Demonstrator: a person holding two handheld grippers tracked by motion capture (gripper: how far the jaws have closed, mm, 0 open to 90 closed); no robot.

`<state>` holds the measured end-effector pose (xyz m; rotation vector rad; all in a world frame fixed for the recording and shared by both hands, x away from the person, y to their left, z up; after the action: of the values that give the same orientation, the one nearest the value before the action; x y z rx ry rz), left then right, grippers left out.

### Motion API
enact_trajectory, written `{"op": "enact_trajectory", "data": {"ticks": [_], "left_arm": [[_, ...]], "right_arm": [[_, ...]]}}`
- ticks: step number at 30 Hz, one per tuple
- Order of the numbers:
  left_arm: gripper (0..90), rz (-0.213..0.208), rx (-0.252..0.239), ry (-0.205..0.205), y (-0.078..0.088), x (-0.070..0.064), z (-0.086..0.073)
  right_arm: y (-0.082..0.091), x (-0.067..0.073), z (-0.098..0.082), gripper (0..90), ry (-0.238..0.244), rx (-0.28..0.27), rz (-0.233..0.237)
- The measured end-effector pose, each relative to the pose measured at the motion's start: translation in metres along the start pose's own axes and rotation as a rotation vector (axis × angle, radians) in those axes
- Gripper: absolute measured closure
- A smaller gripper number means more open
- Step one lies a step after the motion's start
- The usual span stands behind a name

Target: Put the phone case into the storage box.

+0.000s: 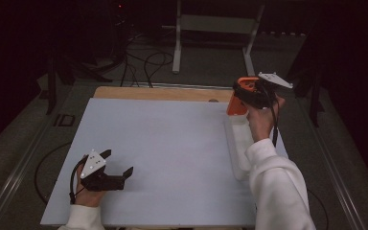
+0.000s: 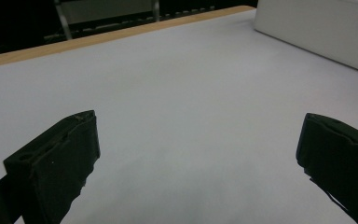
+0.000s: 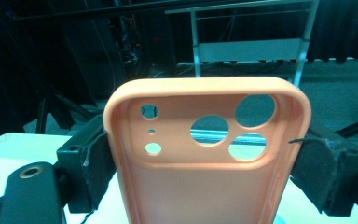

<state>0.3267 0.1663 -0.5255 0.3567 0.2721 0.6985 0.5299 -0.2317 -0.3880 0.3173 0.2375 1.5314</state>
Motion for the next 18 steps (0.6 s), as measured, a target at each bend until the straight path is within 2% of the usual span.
{"op": "enact_trajectory", "data": {"ticks": [15, 18], "left_arm": [[0.0, -0.001, -0.002, 0.002, 0.0, -0.001, 0.0], [0.0, -0.001, -0.002, 0.002, 0.0, -0.001, 0.0]], "right_arm": [[-0.009, -0.013, -0.004, 16.0, -0.001, 0.01, -0.043], [-0.011, -0.014, -0.006, 16.0, 0.011, 0.015, -0.05]]}}
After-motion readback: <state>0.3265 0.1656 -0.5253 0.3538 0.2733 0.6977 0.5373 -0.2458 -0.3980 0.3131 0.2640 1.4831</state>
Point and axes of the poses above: each handheld gripper's, and its own axes: y roughly backward along the jaws, z roughly out of its top, x roughly to its left, the point moved 10 cm from there along -y, roughly forward along the jaws, and after that the axes turned 13 degrees about -z, right-handed, at the moved point
